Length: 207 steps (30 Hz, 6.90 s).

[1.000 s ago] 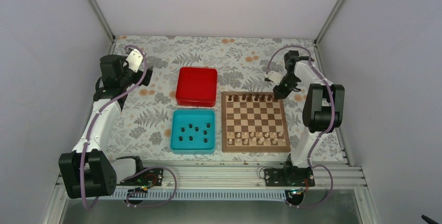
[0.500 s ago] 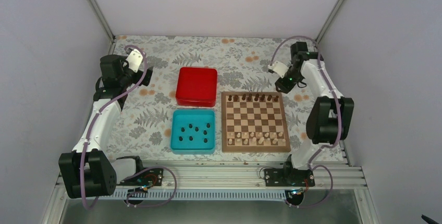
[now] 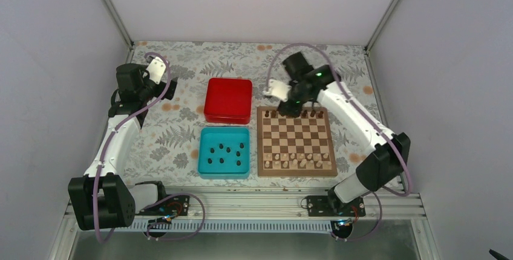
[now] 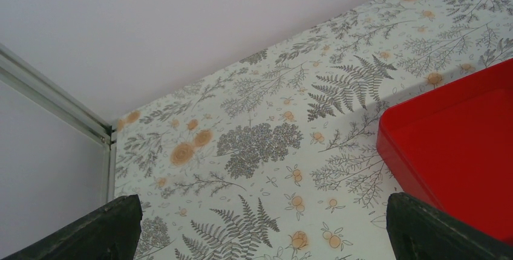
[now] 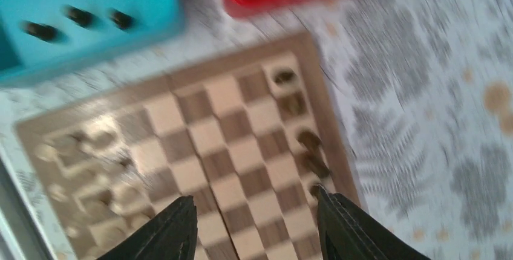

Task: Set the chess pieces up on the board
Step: Pick up the chess piece from the storage box, then place the chess piece on the chessboard, then pick up the chess piece from the storage box.

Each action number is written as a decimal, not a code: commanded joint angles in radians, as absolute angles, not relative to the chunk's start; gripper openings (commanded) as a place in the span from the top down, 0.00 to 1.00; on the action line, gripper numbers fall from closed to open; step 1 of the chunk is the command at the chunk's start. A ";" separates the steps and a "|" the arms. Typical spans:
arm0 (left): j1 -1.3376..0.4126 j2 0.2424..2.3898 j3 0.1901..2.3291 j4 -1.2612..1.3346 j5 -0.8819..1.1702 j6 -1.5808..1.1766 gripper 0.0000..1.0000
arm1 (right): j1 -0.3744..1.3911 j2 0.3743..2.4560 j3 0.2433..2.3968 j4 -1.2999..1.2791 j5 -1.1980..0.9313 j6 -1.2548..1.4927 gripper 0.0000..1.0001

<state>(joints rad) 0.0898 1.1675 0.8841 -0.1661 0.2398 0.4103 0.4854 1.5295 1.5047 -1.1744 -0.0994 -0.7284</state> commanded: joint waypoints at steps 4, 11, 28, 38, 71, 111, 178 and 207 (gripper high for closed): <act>0.095 1.164 0.890 -0.158 0.246 0.410 0.00 | 0.858 1.671 1.591 -1.185 -0.164 -0.604 0.48; 0.095 1.165 0.889 -0.156 0.242 0.407 0.00 | 1.047 1.908 1.711 -1.109 -0.120 -0.611 0.53; 0.095 1.176 0.884 -0.158 0.247 0.410 0.00 | 1.123 2.194 1.889 -1.001 -0.123 -0.694 0.55; 0.095 1.179 0.880 -0.156 0.256 0.410 0.00 | 1.124 2.241 1.901 -0.986 -0.139 -0.699 0.55; 0.095 1.184 0.879 -0.164 0.294 0.408 0.00 | 1.120 2.300 1.925 -0.971 -0.117 -0.683 0.94; 0.095 1.181 0.882 -0.165 0.296 0.405 0.00 | 0.605 1.959 1.474 -0.914 -0.118 -0.657 0.94; 0.095 1.184 0.882 -0.169 0.302 0.410 0.00 | 0.930 1.972 1.816 -1.159 -0.175 -0.628 0.71; 0.095 1.181 0.877 -0.164 0.306 0.411 0.00 | 1.074 2.284 1.925 -1.083 -0.062 -0.668 0.63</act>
<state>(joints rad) 0.0898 1.1790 0.8841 -0.1673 0.2893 0.4080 1.0668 2.2513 1.8816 -1.0931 -0.0700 -0.6537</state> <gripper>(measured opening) 0.999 0.367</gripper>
